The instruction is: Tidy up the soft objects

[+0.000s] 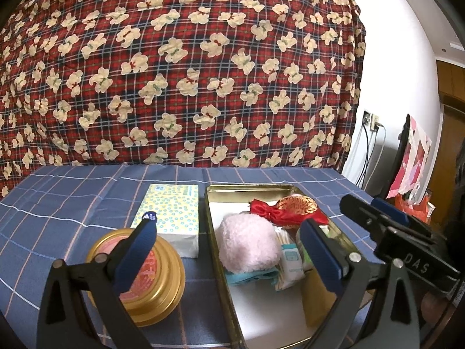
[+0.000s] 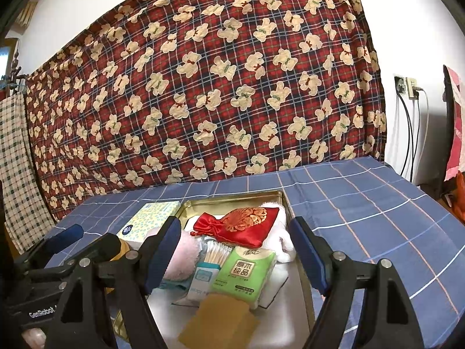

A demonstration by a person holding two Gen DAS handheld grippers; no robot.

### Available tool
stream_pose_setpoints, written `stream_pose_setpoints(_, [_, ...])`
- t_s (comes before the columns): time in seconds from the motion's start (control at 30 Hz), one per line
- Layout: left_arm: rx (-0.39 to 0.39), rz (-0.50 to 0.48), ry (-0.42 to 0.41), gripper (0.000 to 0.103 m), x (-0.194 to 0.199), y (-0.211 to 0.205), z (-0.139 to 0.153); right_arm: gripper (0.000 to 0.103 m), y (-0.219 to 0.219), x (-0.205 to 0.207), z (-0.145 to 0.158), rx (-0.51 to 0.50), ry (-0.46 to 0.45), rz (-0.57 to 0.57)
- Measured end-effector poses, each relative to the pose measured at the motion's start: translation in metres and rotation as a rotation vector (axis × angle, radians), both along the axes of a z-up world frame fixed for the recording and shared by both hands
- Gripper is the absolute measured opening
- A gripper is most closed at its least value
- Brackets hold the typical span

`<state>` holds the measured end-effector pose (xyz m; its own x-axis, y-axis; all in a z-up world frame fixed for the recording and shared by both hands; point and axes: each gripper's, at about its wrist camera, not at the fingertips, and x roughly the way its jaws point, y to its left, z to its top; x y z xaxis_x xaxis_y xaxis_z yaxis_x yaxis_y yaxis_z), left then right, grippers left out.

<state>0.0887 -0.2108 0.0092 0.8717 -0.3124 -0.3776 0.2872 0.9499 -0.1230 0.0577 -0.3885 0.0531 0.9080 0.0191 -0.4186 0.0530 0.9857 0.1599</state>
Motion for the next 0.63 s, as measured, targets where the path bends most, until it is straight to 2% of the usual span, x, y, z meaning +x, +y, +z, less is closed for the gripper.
stream_pose_setpoints(0.4, [0.047,0.033,-0.034,0.102,-0.0012,0.0002,0.0014,0.079,-0.0037,-0.001,-0.0029,0.006,0.004,-0.001])
stream_pose_setpoints(0.63, [0.048,0.008,-0.036,0.102,-0.0033,-0.0022,0.0028,0.079,-0.0042,-0.0018,-0.004,0.006,0.003,0.0])
